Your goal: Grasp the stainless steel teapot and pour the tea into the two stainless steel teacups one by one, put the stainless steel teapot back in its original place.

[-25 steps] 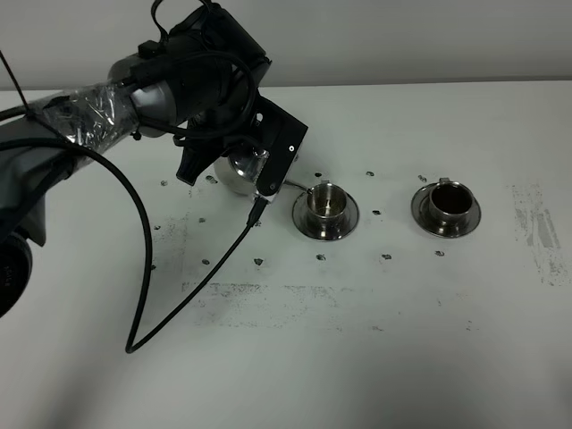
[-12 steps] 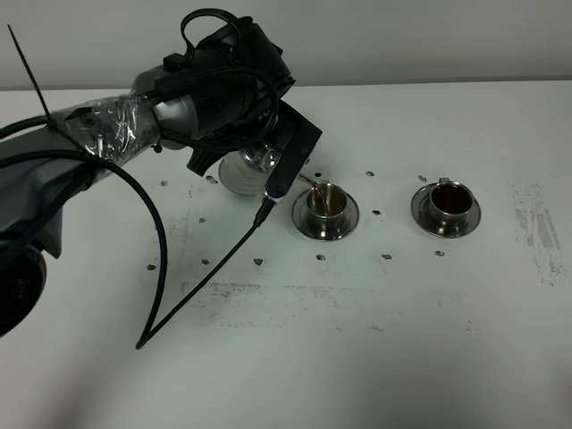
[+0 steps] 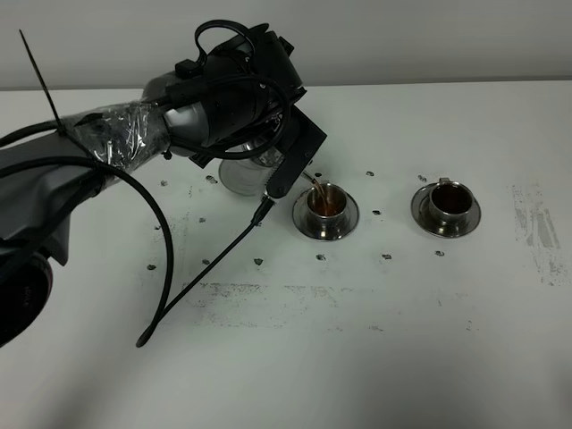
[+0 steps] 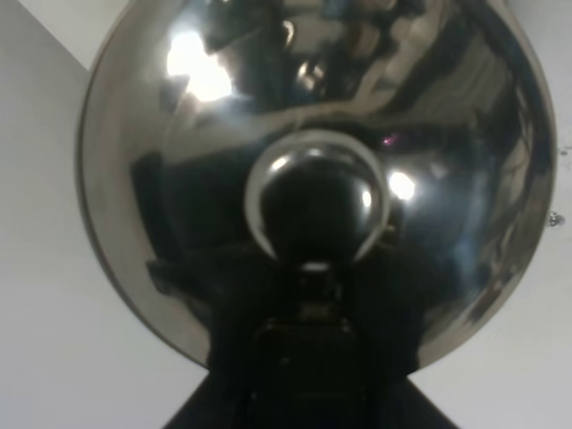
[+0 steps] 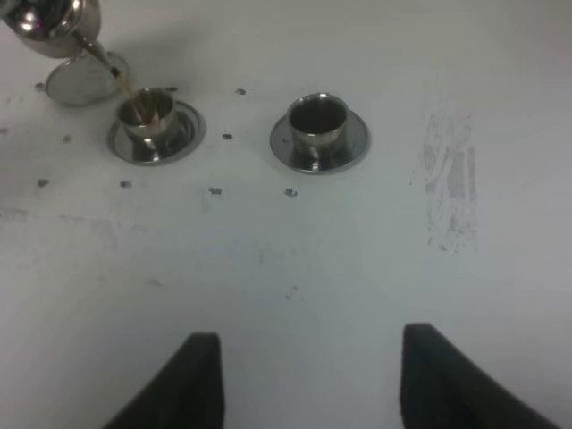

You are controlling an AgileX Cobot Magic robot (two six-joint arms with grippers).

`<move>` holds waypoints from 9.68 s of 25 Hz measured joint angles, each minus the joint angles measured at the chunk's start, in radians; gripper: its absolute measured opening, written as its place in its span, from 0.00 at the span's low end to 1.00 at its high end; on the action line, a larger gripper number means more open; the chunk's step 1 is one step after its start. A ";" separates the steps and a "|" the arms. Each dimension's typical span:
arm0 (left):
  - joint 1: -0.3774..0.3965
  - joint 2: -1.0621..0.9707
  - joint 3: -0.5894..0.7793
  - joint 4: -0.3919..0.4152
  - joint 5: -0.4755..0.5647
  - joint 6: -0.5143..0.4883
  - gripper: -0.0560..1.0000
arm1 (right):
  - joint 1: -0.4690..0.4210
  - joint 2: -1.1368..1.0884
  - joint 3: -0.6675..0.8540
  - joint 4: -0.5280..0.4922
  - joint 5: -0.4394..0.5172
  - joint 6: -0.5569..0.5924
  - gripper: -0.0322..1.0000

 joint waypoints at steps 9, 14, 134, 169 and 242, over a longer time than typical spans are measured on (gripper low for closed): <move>-0.006 0.031 0.000 0.011 -0.008 0.000 0.24 | 0.000 0.000 0.000 0.000 0.000 0.000 0.45; -0.021 0.034 0.000 0.049 -0.013 -0.008 0.24 | 0.000 0.000 0.000 0.000 0.000 0.000 0.45; 0.136 -0.406 0.812 -0.809 -0.479 -0.556 0.24 | 0.000 0.000 0.000 0.000 0.000 0.000 0.45; 0.275 0.076 -0.026 -0.737 -0.042 -0.969 0.24 | 0.000 0.000 0.000 0.001 0.000 0.000 0.45; 0.276 -0.059 -0.032 -0.737 0.097 -0.967 0.70 | 0.000 0.000 0.000 0.001 0.000 0.000 0.45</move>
